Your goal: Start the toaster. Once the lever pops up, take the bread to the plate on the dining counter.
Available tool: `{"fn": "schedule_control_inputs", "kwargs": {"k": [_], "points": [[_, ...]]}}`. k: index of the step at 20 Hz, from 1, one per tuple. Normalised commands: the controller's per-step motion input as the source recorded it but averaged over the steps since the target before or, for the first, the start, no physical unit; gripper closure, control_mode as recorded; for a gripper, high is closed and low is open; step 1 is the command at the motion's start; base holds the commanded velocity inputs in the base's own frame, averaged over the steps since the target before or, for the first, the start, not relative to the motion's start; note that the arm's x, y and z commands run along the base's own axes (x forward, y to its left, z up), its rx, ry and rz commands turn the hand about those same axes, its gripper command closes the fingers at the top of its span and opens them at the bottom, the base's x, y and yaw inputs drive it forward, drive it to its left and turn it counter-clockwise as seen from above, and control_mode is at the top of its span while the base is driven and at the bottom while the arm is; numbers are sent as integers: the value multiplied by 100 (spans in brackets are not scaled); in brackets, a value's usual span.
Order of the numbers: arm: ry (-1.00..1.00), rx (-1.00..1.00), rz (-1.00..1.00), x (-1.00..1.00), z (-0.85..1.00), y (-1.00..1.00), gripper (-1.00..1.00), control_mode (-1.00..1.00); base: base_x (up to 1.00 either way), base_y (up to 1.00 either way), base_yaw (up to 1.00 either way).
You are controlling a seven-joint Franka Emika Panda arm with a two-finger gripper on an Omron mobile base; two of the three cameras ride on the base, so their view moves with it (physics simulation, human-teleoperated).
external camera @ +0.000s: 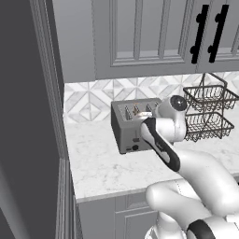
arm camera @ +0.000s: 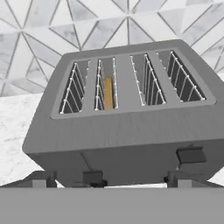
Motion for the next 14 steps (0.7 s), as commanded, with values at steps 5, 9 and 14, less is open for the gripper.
{"fn": "schedule_control_inputs", "kwargs": {"k": [5,9,14], "points": [[-32,0,0,-4,48,0,-100,-100,0,0,0],[-3,0,0,13,17,0,-100,-100,0,0,0],[0,-5,0,22,0,0,-100,-100,0,0,0]]}}
